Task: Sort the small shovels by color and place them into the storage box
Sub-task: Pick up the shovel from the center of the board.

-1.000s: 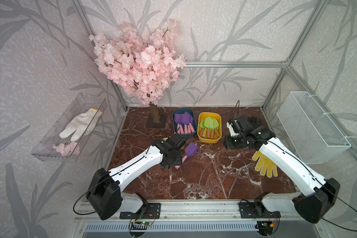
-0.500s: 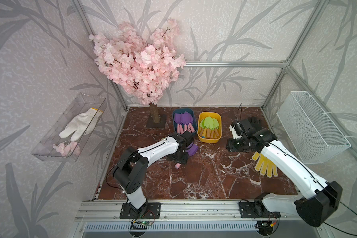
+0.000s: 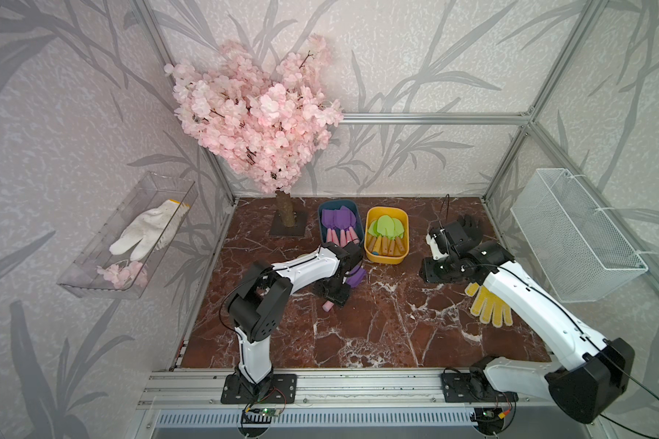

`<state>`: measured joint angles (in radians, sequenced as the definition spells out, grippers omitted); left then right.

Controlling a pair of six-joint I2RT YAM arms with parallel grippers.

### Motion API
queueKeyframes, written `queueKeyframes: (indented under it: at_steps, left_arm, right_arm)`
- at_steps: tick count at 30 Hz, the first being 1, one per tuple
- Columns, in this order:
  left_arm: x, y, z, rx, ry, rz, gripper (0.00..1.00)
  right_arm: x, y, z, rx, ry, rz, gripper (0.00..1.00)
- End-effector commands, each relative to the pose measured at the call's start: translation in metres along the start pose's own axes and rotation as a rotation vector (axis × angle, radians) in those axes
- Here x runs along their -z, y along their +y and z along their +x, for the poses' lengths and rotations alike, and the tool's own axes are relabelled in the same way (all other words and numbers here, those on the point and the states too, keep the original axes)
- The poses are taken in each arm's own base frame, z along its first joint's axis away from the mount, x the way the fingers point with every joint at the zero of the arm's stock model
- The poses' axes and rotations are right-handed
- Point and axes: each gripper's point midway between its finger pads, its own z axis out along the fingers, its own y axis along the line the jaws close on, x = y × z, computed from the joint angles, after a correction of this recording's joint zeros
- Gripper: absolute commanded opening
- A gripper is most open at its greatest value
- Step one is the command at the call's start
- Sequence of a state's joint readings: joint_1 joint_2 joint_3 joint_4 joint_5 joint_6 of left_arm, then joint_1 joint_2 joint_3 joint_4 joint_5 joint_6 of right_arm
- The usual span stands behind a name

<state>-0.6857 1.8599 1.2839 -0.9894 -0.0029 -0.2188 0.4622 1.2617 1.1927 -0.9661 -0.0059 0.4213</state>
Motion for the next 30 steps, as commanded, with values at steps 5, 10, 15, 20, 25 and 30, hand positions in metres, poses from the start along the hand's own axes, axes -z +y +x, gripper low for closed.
queueKeyframes:
  at_steps: [5,10,15,20,25,30]
  left_arm:
    - [-0.004,-0.005,-0.005,-0.051,-0.002,0.027,0.68]
    - [-0.011,-0.007,-0.003,-0.06,0.012,0.034,0.63]
    - [-0.014,-0.008,0.0,-0.065,0.019,0.04,0.57]
    - [-0.02,-0.008,0.003,-0.068,0.027,0.044,0.52]
    - [-0.022,-0.007,0.004,-0.067,0.034,0.044,0.46]
    - [-0.015,-0.01,0.0,-0.068,0.007,0.059,0.41]
  right_arm:
    - [0.003,-0.002,0.001,-0.004,-0.006,0.0,0.43]
    - [0.002,-0.003,0.002,-0.005,-0.001,0.003,0.43]
    - [0.002,-0.003,0.002,-0.006,0.0,0.003,0.44]
    - [0.002,-0.003,0.003,-0.005,0.0,0.003,0.44]
    - [0.002,-0.004,0.003,-0.006,0.001,0.005,0.44]
    - [0.003,-0.004,0.003,-0.003,-0.002,0.008,0.44]
